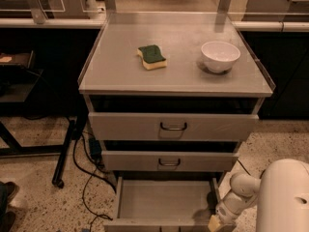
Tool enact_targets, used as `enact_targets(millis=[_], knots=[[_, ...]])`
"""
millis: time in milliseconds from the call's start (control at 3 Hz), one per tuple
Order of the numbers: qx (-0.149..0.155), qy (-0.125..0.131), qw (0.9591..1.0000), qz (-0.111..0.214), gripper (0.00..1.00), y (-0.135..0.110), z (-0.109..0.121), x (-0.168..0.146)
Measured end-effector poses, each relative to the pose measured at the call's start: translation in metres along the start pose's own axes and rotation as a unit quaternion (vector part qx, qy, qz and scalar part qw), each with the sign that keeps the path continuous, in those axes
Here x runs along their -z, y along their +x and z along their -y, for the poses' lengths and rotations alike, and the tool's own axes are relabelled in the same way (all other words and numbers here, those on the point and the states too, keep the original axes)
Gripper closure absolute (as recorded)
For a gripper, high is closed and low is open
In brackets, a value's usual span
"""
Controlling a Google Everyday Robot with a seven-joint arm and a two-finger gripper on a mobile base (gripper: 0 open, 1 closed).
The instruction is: Close bottom drawer
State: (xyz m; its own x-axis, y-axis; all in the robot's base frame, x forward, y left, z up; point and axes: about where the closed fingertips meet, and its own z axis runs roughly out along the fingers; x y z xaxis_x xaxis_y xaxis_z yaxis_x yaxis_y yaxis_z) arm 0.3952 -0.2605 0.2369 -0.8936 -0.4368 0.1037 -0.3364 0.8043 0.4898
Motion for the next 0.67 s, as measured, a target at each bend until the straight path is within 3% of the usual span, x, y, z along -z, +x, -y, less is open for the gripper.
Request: enact_targets(millis=[333,667], knots=[[-0.007,-0.006,0.9999,-0.011,1.00,0.007,0.001,-0.010],[-0.033,-0.005,0.9988,-0.035,1.00,0.020,0.013,-0.038]])
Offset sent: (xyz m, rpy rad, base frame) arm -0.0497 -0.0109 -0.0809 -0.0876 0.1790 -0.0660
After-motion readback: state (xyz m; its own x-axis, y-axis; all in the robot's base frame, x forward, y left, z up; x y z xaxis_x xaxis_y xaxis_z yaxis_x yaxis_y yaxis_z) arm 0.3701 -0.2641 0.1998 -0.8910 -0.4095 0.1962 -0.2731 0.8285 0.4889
